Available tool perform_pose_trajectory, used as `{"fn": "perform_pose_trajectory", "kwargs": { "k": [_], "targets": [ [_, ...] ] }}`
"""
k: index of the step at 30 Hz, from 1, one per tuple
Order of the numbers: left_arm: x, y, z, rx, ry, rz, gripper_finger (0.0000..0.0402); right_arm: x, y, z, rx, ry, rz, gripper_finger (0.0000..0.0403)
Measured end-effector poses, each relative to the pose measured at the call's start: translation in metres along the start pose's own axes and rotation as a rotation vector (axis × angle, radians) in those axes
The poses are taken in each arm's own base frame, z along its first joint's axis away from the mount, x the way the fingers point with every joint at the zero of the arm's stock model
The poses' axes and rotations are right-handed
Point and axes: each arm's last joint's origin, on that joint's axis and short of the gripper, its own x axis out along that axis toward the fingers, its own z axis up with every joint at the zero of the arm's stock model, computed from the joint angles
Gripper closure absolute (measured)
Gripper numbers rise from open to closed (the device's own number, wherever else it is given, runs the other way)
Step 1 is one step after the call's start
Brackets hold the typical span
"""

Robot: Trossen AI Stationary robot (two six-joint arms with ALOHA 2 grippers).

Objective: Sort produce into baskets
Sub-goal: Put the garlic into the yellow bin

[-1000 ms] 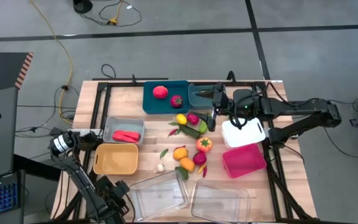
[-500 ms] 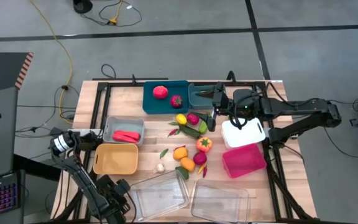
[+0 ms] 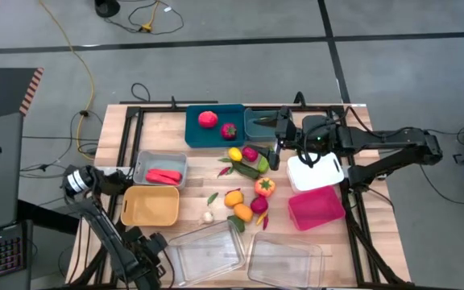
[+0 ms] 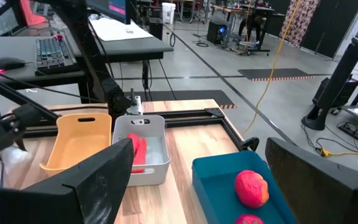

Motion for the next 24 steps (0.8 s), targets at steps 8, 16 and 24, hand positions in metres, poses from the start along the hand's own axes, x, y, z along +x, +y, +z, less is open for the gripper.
{"fn": "perform_pose_trajectory", "kwargs": {
  "k": [8,16,24],
  "targets": [
    [-0.052,0.033,0.006,-0.045,-0.039,-0.148,0.0226,0.000,0.000,0.000,0.000,0.000,0.000,0.0010],
    [-0.097,0.085,0.028,-0.175,-0.283,-0.239,0.0225,0.000,0.000,-0.007,-0.019,0.071,0.004,0.0010],
    [-0.104,0.114,0.054,-0.198,-0.424,-0.101,0.0225,-0.003,0.002,-0.021,-0.061,0.221,0.020,0.0010]
  ]
}}
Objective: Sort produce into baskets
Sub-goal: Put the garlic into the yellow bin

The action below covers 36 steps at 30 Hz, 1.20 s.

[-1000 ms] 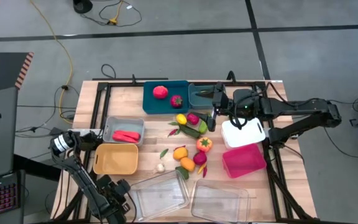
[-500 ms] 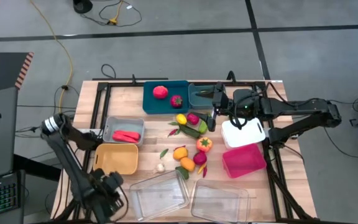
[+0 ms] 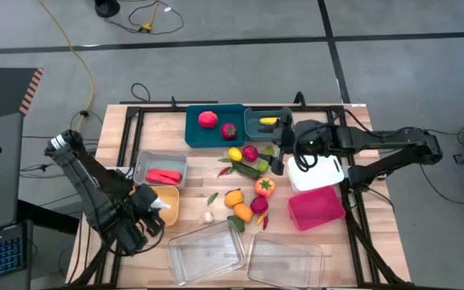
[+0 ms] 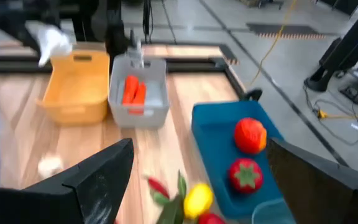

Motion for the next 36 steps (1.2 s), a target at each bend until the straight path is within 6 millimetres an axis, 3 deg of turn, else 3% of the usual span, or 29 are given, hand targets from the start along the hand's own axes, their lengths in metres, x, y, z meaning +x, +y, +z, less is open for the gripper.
{"fn": "perform_pose_trajectory", "kwargs": {
  "k": [6,10,20,29,36],
  "targets": [
    [0.011,0.002,0.007,0.007,-0.024,0.048,0.0225,-0.003,0.010,-0.009,-0.043,0.095,0.041,0.0010],
    [0.025,0.006,0.001,-0.020,0.097,0.115,0.0221,-0.007,0.017,-0.018,-0.074,0.164,0.070,0.0010],
    [0.053,0.010,-0.009,0.010,0.172,0.160,0.0141,-0.027,0.014,-0.045,0.002,0.162,0.070,0.0010],
    [0.060,0.009,0.009,0.056,0.219,0.166,0.0114,-0.043,0.010,-0.079,0.108,0.154,0.067,0.0010],
    [0.050,-0.013,0.048,0.075,0.056,-0.038,0.0113,-0.043,0.012,-0.089,0.100,0.173,0.075,0.0010]
  ]
}}
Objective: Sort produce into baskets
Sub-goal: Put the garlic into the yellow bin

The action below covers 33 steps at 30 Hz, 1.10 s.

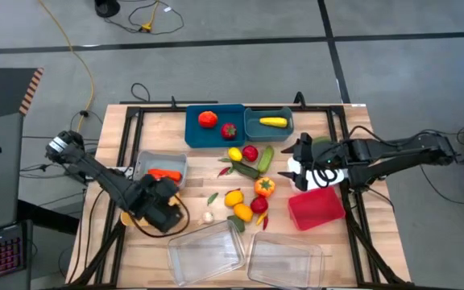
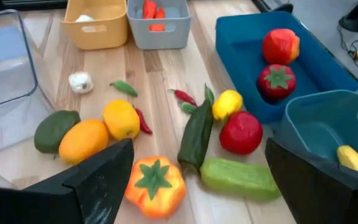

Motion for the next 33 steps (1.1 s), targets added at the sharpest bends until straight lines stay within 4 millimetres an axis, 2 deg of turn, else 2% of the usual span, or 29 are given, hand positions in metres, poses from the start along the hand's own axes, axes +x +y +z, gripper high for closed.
{"fn": "perform_pose_trajectory", "kwargs": {
  "k": [3,7,11,15,19,26,33],
  "targets": [
    [-0.003,-0.008,0.021,0.035,-0.103,-0.087,0.0113,0.003,0.003,-0.004,-0.011,0.012,0.012,0.0010],
    [0.002,-0.015,0.050,-0.003,-0.192,-0.199,0.0113,0.008,0.009,-0.007,-0.027,0.022,0.032,0.0010],
    [0.012,-0.016,0.076,-0.047,-0.200,-0.281,0.0113,0.013,0.016,-0.006,-0.039,0.021,0.052,0.0010],
    [0.029,-0.010,0.095,-0.073,-0.153,-0.273,0.0113,0.018,0.022,-0.008,-0.056,0.034,0.068,0.0010],
    [0.053,-0.013,0.104,-0.026,-0.067,-0.270,0.0113,0.022,0.029,-0.010,-0.076,0.055,0.085,0.0010],
    [0.098,-0.029,0.100,0.112,0.099,-0.252,0.0113,0.026,0.038,-0.013,-0.103,0.071,0.111,0.0010],
    [0.123,-0.041,0.089,0.152,0.251,-0.289,0.0113,0.025,0.044,-0.013,-0.115,0.060,0.134,0.0010]
  ]
}}
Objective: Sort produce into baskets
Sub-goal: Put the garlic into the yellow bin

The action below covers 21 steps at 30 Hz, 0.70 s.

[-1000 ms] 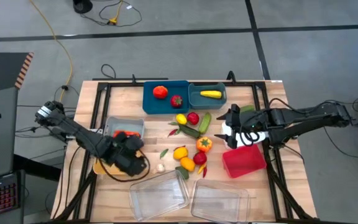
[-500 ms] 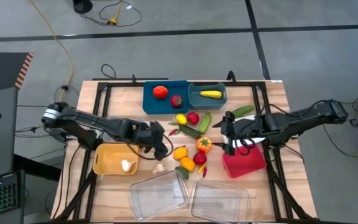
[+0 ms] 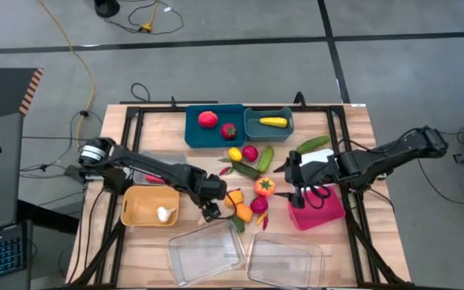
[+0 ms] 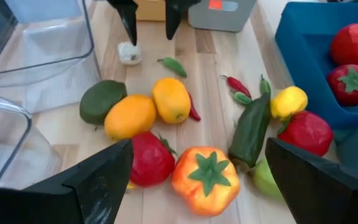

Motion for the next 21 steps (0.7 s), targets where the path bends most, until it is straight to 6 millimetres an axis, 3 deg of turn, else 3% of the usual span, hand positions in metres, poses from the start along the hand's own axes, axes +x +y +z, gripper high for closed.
{"fn": "perform_pose_trajectory", "kwargs": {
  "k": [21],
  "targets": [
    [0.019,-0.024,-0.022,0.062,0.022,0.035,0.0113,0.000,0.002,0.001,-0.001,-0.015,0.008,0.0010]
  ]
}}
